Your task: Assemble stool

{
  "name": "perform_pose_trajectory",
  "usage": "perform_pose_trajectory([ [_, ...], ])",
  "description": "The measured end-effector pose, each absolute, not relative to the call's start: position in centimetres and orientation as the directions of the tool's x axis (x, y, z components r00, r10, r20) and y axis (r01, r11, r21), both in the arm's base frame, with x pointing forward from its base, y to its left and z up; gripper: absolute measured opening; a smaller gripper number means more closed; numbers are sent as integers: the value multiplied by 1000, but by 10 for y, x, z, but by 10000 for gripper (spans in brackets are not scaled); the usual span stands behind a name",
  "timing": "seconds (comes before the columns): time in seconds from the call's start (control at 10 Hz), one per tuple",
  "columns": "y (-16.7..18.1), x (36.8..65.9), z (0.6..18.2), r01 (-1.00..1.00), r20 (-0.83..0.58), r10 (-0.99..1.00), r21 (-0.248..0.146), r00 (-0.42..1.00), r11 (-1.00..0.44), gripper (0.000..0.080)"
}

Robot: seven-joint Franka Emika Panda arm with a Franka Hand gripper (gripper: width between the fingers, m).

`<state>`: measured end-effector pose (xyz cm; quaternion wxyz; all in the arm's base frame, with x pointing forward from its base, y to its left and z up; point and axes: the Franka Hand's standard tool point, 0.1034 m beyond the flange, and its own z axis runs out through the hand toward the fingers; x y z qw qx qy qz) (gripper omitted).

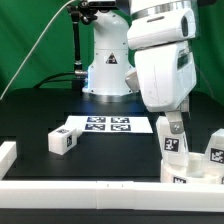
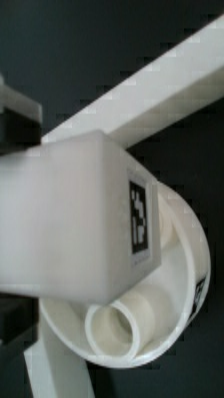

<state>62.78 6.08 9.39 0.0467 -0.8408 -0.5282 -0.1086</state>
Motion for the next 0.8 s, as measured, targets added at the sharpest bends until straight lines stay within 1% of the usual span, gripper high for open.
perform_pose_trajectory([
  [0.2,61,628,93,802,248,775,-11,581,-597,341],
  [0.4,61,630,93,669,281,634,-40,720,-742,341],
  [0.5,62,631,93,607,290,569,-54,770,-793,341],
  [0.6,65,634,95,510,297,468,-79,832,-857,341],
  [0.8,69,638,97,340,313,290,-117,904,-933,341],
])
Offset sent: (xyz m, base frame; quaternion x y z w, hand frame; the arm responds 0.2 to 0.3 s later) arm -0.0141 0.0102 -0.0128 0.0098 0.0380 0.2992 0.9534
